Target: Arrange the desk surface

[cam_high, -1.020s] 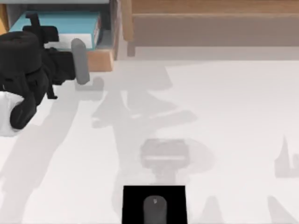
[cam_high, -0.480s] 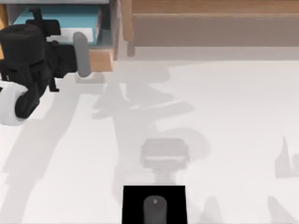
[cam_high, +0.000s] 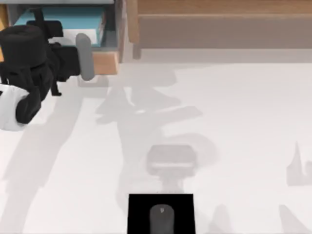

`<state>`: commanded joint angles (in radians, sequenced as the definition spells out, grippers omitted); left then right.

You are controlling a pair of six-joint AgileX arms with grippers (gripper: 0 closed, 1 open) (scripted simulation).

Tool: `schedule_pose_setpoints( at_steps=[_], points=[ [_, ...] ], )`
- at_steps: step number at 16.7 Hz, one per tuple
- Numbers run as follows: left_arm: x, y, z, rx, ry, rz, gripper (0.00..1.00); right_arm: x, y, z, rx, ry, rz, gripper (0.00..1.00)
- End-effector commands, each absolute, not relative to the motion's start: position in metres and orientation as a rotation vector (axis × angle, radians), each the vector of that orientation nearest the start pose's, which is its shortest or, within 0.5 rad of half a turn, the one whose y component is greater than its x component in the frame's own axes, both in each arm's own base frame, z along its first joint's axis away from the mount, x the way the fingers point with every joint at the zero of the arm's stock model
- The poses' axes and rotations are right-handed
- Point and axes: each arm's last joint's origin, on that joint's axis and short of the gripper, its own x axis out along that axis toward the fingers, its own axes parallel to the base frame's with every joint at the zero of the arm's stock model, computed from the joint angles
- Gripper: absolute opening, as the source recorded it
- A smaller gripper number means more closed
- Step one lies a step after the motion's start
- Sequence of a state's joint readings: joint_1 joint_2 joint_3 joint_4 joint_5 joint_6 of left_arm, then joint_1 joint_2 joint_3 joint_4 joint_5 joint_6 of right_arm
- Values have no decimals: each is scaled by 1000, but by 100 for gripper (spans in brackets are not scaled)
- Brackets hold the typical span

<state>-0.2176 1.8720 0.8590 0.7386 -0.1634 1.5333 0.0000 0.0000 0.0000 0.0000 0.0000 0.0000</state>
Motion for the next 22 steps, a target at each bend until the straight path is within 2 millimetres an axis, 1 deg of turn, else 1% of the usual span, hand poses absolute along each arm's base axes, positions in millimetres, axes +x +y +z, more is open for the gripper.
schedule_pose_setpoints(
  at_steps=[5,6,15,19,22],
  points=[
    [372,-74,148,1561,190,-238,98,106,-1,160,0,0,0,100],
    [372,-74,148,1561,190,-238,100,106,-1,160,0,0,0,100],
    [371,-74,149,1561,191,-237,100,106,-1,160,0,0,0,100],
    [356,-73,156,1555,177,-214,100,106,-1,160,0,0,0,100],
    [341,-73,156,1554,175,-216,100,106,-1,160,0,0,0,100]
  ],
)
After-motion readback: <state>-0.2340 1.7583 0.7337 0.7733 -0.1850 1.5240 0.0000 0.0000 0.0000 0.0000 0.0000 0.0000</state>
